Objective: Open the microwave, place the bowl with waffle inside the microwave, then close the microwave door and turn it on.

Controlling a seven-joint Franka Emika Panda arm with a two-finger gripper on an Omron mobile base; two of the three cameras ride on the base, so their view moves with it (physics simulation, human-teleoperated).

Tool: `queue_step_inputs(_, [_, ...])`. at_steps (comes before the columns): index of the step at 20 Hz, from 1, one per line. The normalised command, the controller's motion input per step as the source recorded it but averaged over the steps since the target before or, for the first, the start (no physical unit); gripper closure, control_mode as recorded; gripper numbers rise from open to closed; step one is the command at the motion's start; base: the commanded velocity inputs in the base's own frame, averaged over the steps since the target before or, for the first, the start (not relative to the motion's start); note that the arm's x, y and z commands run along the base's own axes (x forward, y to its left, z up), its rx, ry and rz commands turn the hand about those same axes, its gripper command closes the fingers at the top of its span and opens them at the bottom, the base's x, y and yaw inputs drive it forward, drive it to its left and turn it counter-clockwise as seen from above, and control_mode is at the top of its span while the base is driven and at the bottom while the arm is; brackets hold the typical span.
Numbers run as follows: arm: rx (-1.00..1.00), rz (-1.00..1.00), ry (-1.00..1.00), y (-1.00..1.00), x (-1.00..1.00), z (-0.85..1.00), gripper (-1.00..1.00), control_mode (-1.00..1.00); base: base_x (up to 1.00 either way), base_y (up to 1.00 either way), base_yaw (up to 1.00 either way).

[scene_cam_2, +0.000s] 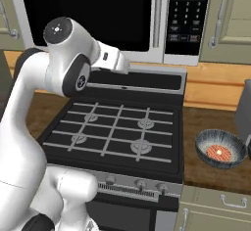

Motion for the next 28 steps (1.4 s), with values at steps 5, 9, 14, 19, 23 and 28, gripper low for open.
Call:
queue_step_inputs(5, [0.08, -0.06, -0.03, -0.84, 0.00, 0.65, -1.00, -1.00, 0.00, 0.00, 0.00])
queue_step_inputs(9, [0.06, -0.01, -0.20, -0.57, 0.00, 0.38, -1.00, -1.00, 0.00, 0.00, 0.00])
queue_step_inputs(14, [0.05, 0.00, -0.20, -0.40, 0.19, 0.19, -1.00, -1.00, 0.00, 0.00, 0.00])
queue_step_inputs(19, [0.00, 0.00, -0.21, -0.15, 0.41, 0.00, -1.00, -1.00, 0.00, 0.00, 0.00])
queue_step_inputs(23, [0.00, 0.00, -0.14, -0.13, 0.51, 0.00, -1.00, -1.00, 0.00, 0.00, 0.00])
queue_step_inputs(28, [0.00, 0.00, -0.04, -0.02, 0.53, 0.00, -1.00, -1.00, 0.00, 0.00, 0.00])
